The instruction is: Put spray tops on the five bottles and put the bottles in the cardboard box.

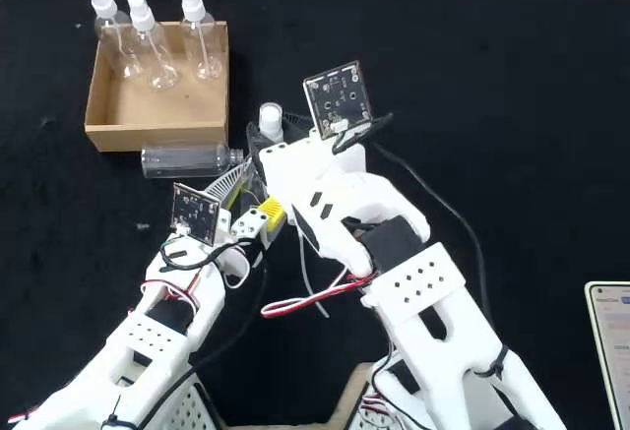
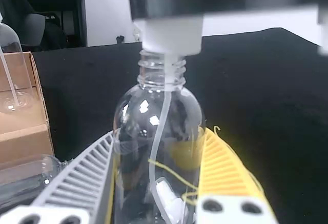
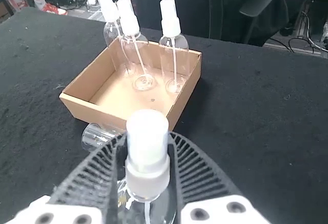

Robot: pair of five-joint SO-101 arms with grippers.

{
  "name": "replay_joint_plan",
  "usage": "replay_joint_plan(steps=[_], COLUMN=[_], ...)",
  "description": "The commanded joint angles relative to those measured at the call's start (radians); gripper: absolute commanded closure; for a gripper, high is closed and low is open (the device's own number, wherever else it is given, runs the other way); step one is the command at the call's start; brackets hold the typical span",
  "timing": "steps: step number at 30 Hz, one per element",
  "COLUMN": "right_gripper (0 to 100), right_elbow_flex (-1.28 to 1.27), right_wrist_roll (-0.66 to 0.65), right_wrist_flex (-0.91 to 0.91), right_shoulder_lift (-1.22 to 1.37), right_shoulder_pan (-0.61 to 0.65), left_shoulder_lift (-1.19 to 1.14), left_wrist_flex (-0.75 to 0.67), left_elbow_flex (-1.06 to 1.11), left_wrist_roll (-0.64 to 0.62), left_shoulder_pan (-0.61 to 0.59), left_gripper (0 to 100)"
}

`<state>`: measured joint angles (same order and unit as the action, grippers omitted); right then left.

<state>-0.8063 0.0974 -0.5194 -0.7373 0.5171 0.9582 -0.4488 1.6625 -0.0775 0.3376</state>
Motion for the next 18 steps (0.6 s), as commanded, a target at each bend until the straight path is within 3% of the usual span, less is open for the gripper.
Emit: replay_joint_plan(steps=[1,7,13,18], right_gripper=[98.6,96.9,81.2,81.2], right_elbow_flex=[0.001,0.002,0.008,0.068], right_wrist_roll=[-0.011,-0.011,-0.009,-0.011], right_wrist_flex=[-0.006,-0.044,-0.077,-0.104], right_shoulder_lift=[-0.033,-0.036,-0.039,-0.042], right_shoulder_pan=[-0.023,-0.018,-0.015,-0.009], left_shoulder_lift=[0.018,0.018,0.018,0.018], left_wrist_flex=[-0.012,-0.017,-0.017,-0.017], left_elbow_flex=[-0.001,-0.001,-0.001,-0.002], left_wrist_roll=[-0.006,-0.006,-0.006,-0.006], left_shoulder_pan=[-0.001,-0.008,-0.005,-0.010], left_gripper=[97,97,97,97])
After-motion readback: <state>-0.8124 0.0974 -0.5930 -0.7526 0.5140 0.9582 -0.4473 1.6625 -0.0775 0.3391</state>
